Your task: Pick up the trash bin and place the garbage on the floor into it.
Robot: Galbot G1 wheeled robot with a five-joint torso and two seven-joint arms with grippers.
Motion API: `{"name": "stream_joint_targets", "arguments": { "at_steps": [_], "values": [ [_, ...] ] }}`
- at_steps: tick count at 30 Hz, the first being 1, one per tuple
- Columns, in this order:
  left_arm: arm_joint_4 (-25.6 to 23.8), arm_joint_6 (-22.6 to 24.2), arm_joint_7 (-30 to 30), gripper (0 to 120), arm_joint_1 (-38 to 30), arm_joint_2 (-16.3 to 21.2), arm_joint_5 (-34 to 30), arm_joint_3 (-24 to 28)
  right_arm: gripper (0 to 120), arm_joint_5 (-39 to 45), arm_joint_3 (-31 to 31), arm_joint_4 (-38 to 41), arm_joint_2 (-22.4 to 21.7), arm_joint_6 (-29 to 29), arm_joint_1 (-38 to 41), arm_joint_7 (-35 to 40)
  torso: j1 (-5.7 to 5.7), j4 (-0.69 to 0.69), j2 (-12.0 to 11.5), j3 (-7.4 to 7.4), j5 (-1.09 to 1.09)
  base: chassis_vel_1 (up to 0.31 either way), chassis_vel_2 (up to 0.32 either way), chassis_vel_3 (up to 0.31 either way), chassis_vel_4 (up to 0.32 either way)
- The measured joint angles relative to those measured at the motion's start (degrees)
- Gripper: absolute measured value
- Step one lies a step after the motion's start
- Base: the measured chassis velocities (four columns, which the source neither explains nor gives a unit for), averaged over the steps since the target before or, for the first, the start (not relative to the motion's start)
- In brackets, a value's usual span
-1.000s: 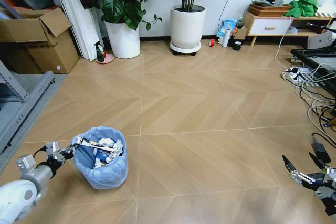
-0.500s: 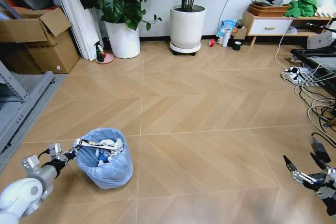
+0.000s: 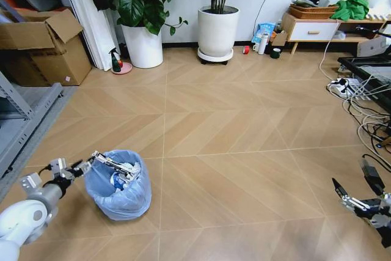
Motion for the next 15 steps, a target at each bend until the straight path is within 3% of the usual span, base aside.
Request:
{"name": "stream_joint_targets", "arguments": {
  "at_steps": [2,5,9,15],
  "values": [
    [-0.19,-0.12,-0.17,81,-0.09,0.05,0.14,-0.11,100,-0.30,0.00,0.43,-0.18,-0.04,0.00,0.30,0.00,0.00,0.00,0.00,-0.01,0.000,0.000,0.000,0.000],
    [-2.48,-0.63,-0.41,96,-0.40,0.91,2.49,-1.42,100,-1.24,-1.05,3.27,-2.11,0.09,-0.11,1.11,0.00,0.01,0.00,0.00,0.04,0.000,0.000,0.000,0.000],
    [-7.06,-0.74,-0.84,100,-1.61,2.10,3.77,-1.65,100,-0.19,-2.66,6.71,-7.22,-0.44,0.28,3.00,0.00,0.01,0.00,0.00,0.03,0.000,0.000,0.000,0.000],
    [-10.92,-0.67,-2.40,100,-6.10,2.67,5.32,3.00,100,4.58,-7.09,8.25,-13.79,-0.69,4.30,6.13,0.00,-0.01,0.00,0.00,0.02,0.000,0.000,0.000,0.000]
  ]
}}
